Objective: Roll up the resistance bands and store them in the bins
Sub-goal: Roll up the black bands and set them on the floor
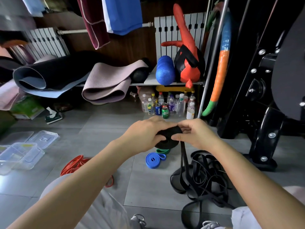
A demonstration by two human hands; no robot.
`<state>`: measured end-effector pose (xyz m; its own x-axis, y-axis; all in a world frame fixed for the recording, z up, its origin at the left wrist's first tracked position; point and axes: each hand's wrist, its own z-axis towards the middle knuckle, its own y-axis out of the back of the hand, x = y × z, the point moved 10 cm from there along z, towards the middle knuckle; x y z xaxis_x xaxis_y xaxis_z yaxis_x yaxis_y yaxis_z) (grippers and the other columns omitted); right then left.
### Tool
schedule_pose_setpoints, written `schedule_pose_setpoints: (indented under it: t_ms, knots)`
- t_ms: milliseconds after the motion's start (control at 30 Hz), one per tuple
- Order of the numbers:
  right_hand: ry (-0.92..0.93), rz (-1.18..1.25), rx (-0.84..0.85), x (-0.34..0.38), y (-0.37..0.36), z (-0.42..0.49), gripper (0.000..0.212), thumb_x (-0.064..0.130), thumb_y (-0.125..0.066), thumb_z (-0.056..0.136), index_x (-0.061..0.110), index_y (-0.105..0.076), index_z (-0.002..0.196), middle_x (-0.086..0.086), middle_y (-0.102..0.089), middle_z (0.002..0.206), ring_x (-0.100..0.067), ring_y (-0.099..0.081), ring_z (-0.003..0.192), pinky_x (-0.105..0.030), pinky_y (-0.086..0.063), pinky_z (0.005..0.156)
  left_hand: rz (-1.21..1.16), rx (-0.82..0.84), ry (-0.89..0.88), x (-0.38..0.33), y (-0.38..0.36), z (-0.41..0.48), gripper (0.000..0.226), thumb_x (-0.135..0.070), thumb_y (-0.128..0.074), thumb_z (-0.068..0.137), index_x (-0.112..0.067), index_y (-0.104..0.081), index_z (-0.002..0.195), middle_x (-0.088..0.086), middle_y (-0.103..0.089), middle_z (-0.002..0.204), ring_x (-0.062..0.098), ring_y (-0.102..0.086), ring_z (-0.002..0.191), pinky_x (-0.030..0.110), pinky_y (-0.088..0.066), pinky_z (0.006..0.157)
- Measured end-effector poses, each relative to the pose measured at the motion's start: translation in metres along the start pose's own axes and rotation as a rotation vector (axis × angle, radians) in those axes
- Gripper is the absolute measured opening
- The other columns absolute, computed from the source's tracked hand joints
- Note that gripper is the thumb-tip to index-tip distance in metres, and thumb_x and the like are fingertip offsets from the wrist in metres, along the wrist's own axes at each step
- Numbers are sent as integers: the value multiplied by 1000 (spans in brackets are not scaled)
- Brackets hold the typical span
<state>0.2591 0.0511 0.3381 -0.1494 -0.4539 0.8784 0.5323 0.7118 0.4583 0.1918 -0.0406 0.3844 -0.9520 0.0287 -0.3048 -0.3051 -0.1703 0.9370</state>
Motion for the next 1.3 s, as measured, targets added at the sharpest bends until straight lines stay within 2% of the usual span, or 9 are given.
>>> schedule_pose_setpoints:
  t_ms: [167,267,500,700,867,967,1067,1167,1300]
  knots:
    - [35,148,-123,1,14,-6,35,14,-80,68,39,-66,87,21,-71,80,0,-67,79,-13,-52,73,-207,-183,-37,6,17,0,49,-4,-62,84,-27,-57,127,-9,-60,107,10,-50,106,24,-40,92]
    - [46,228,-178,-4,19,-11,38,7,-78,70,38,-65,88,25,-71,79,2,-68,81,-11,-51,73,-421,-322,74,26,23,-7,56,-4,-64,84,-47,-54,119,-13,-59,107,3,-51,103,23,-41,95]
    - [99,443,-254,5,22,-11,35,-6,-69,75,23,-66,95,12,-73,85,-3,-69,85,-13,-51,72,-1051,-510,195,40,11,-15,58,9,-59,85,-44,-63,107,-4,-64,115,17,-62,107,47,-53,89]
    - [39,163,-180,8,28,-6,36,0,-75,73,27,-64,95,9,-69,90,-11,-66,88,-22,-51,87,-476,-315,210,34,17,-5,43,-10,-70,80,-31,-49,111,-8,-49,118,11,-52,109,41,-50,91]
    - [39,-50,-52,18,22,-3,31,8,-76,73,20,-69,102,5,-71,94,-9,-67,90,-27,-52,86,118,-76,-69,-9,8,8,66,-21,-61,86,-45,-32,140,-8,-46,132,17,-50,116,37,-48,89]
    - [49,-41,-73,23,25,-5,33,11,-78,72,21,-70,102,7,-71,93,-7,-67,89,-25,-52,85,13,-50,-78,-11,9,12,61,-12,-58,87,-40,-41,138,-2,-56,120,19,-52,110,39,-46,90]
    - [37,57,-130,19,31,-11,35,10,-79,70,23,-68,101,9,-70,92,-6,-67,87,-24,-52,84,-153,-164,-102,-7,19,10,57,-4,-62,83,-29,-51,133,-4,-61,112,10,-49,108,23,-41,92]
    - [3,129,-172,10,35,-18,33,9,-79,70,31,-66,90,11,-70,91,-9,-67,90,-26,-52,88,-297,-273,-41,5,24,4,59,-6,-65,82,-43,-52,126,-13,-57,107,0,-50,103,8,-36,89]
    - [21,213,-202,10,35,-20,34,3,-77,71,30,-65,88,9,-70,88,-8,-68,85,-21,-53,84,-533,-384,62,20,23,-4,68,-3,-65,83,-61,-48,114,-23,-59,105,0,-54,104,14,-40,95]
